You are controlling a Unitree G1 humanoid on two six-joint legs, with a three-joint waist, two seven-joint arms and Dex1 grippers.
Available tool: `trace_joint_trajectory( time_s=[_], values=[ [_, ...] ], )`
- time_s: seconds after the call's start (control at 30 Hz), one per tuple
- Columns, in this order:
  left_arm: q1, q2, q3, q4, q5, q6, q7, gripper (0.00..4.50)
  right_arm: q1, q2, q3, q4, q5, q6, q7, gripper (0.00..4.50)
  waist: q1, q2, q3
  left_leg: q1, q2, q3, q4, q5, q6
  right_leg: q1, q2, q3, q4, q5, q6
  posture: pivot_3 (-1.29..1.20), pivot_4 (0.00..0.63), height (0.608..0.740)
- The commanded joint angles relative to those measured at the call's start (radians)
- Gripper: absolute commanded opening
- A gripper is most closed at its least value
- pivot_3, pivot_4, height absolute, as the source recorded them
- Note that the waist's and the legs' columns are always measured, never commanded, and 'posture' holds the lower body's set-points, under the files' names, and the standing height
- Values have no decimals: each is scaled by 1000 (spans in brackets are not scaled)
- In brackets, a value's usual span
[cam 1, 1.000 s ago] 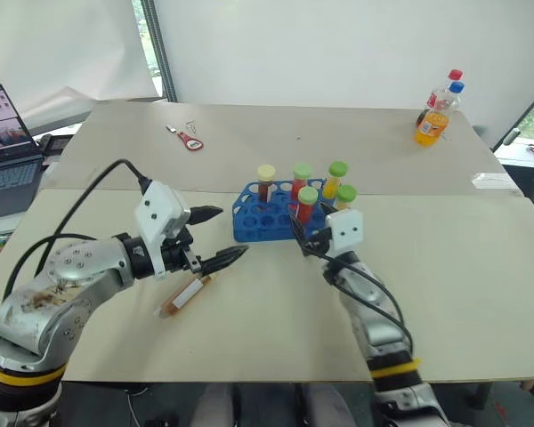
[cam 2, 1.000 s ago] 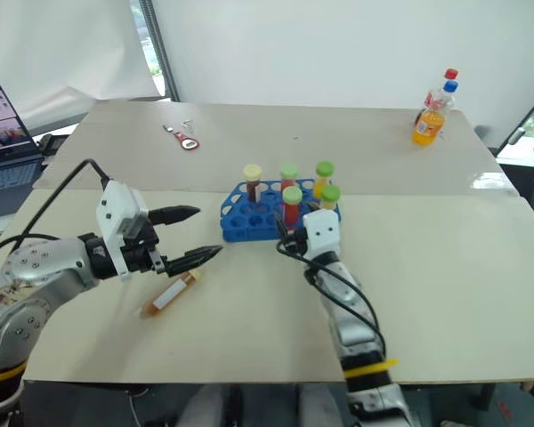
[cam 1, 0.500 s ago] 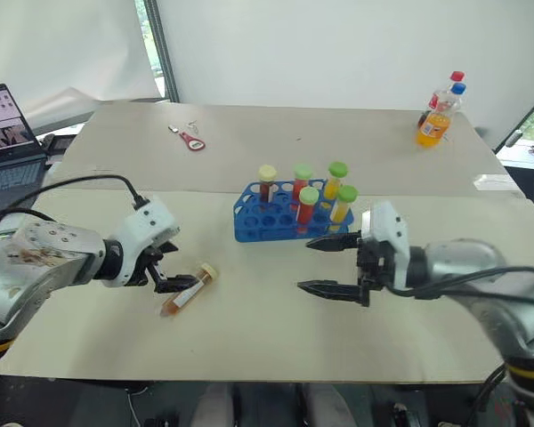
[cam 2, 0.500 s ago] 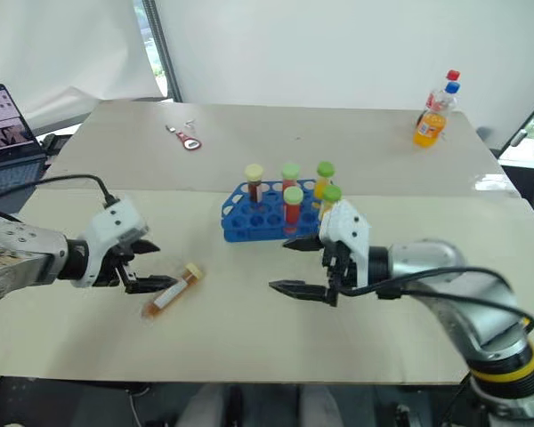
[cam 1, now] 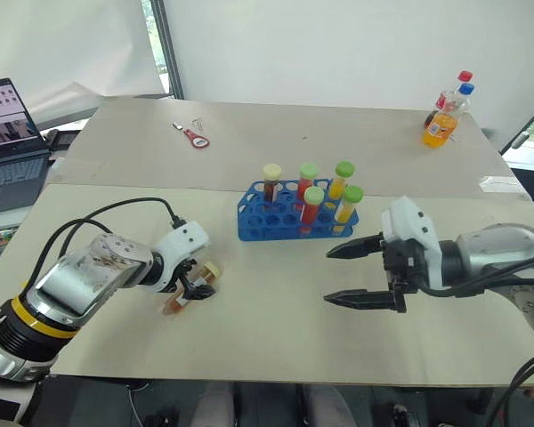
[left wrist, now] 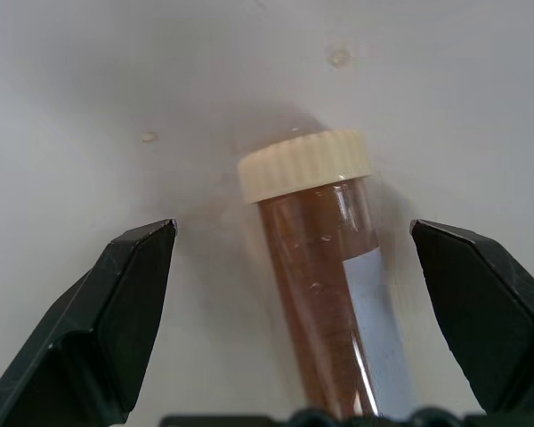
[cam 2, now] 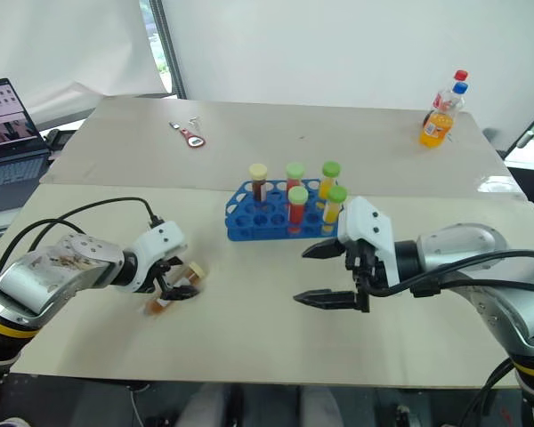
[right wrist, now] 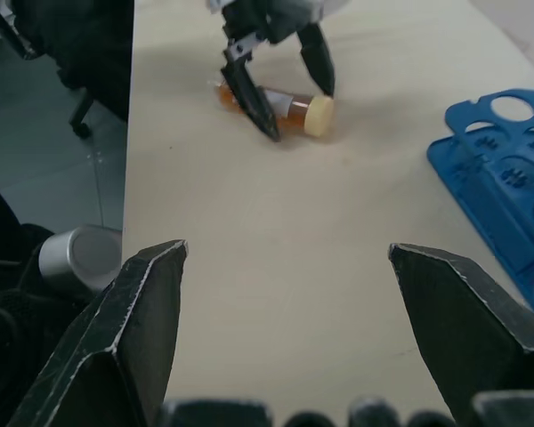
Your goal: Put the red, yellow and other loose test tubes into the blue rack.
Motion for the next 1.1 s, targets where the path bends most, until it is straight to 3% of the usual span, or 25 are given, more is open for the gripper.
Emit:
trace_joint_trajectory(
  time_s=[0.03, 0.17, 0.2, 0.33, 0.4, 0.53, 0.8, 1.1],
  values=[
    [4, -2, 1, -5, 31, -17, -8, 3061, -24, 9, -45, -22, 48, 20, -20, 4051, 0, 0, 0, 0, 0, 0, 0, 0, 0, 0, 0, 0, 0, 0, 0, 0, 150, 733],
    [16, 23, 14, -8, 50, -37, -38, 1170, -38, 20, -46, -20, 62, 26, -43, 4051, 0, 0, 0, 0, 0, 0, 0, 0, 0, 0, 0, 0, 0, 0, 0, 0, 150, 733],
    [17, 24, 16, -9, 52, -38, -45, 933, -42, 22, -45, -18, 63, 27, -47, 4051, -1, 0, 0, 0, 0, 0, 0, 0, 0, 0, 0, 0, 0, 0, 0, 0, 150, 733],
    [1, 50, 26, -13, 56, -144, -142, 913, -37, 4, -60, -13, 49, 21, -43, 4051, -1, 0, 0, 0, 0, 0, 0, 0, 0, 0, 0, 0, 0, 0, 0, 0, 150, 733],
    [-42, 15, 82, 42, 27, -232, -199, 913, -9, -10, -97, -37, 30, 4, -56, 4051, 4, 0, 0, 0, 0, 0, 0, 0, 0, 0, 0, 0, 0, 0, 0, 0, 150, 733],
    [-144, -177, 186, 163, -28, -423, -222, 913, 128, -9, -192, -79, -111, -142, -83, 4051, 22, -1, 0, -2, -1, -2, 4, 0, 0, 1, -1, -3, 0, 0, 0, 0, 150, 733],
    [-262, -573, 235, 475, 27, -728, -133, 913, 259, 40, -285, -168, -117, -47, -271, 4051, 16, 0, 0, -4, -2, -1, 9, -1, 1, 3, -1, 0, 0, 3, 4, 0, 150, 733],
    [-346, -789, 265, 853, 147, -1097, -41, 913, 354, 73, -316, -299, -60, 58, -408, 4051, 5, 0, 0, -4, -2, -3, 9, -1, 2, 3, -1, 0, -1, 3, 4, 0, 150, 733]
  ],
)
